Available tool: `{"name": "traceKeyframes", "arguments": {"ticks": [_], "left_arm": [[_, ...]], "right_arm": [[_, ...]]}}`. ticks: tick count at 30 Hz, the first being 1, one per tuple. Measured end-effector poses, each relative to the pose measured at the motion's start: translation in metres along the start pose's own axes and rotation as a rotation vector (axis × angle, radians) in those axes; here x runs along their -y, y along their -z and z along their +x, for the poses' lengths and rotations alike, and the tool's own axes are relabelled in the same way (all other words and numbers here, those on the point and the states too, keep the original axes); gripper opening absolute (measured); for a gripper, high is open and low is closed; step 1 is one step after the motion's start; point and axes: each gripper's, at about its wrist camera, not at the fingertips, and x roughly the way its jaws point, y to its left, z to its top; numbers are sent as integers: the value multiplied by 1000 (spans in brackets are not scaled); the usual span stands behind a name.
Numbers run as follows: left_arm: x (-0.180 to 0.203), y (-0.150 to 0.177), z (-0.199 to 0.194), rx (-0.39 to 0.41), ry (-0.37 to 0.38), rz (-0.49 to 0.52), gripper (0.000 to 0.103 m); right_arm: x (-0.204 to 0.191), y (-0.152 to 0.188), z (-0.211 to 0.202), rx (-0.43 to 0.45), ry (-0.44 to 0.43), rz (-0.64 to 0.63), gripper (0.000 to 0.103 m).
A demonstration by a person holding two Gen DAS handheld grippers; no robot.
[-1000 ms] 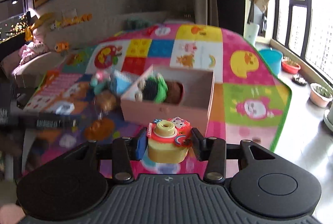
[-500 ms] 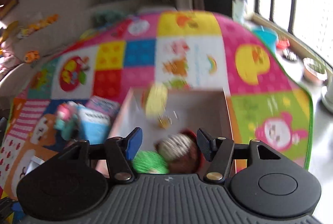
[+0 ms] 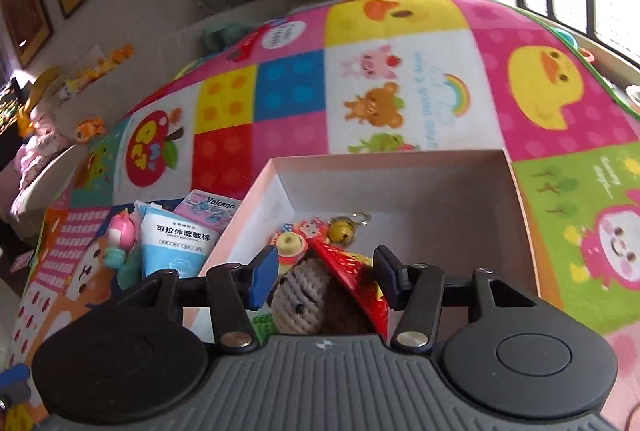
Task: Organize objects
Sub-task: 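Place the yellow Hello Kitty toy into the pink box with the right tool, then grasp the blue-and-white packet with the left tool and lift it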
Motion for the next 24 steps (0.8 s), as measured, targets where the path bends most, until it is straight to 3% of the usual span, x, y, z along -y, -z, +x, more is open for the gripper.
{"name": "traceKeyframes", "arguments": {"ticks": [5, 7, 11, 12, 15, 21, 24], "left_arm": [[16, -8, 18, -57, 79, -9, 65], [25, -19, 28, -69, 125, -26, 65], [50, -52, 62, -74, 183, -29, 65], [57, -60, 75, -77, 174, -25, 65], [75, -80, 123, -121, 139, -57, 65], [103, -81, 202, -235, -61, 19, 67], [104, -72, 217, -266, -44, -7, 62]], "right_arm": [[4, 1, -14, 4, 10, -7, 62], [3, 8, -36, 61, 29, -23, 80], [-8, 41, -87, 187, 61, -98, 98], [-11, 52, -98, 209, 65, -114, 103], [-18, 85, -118, 230, 70, -147, 103], [-28, 136, -132, 245, 49, -139, 103], [-25, 146, -128, 239, 17, -96, 103]]}}
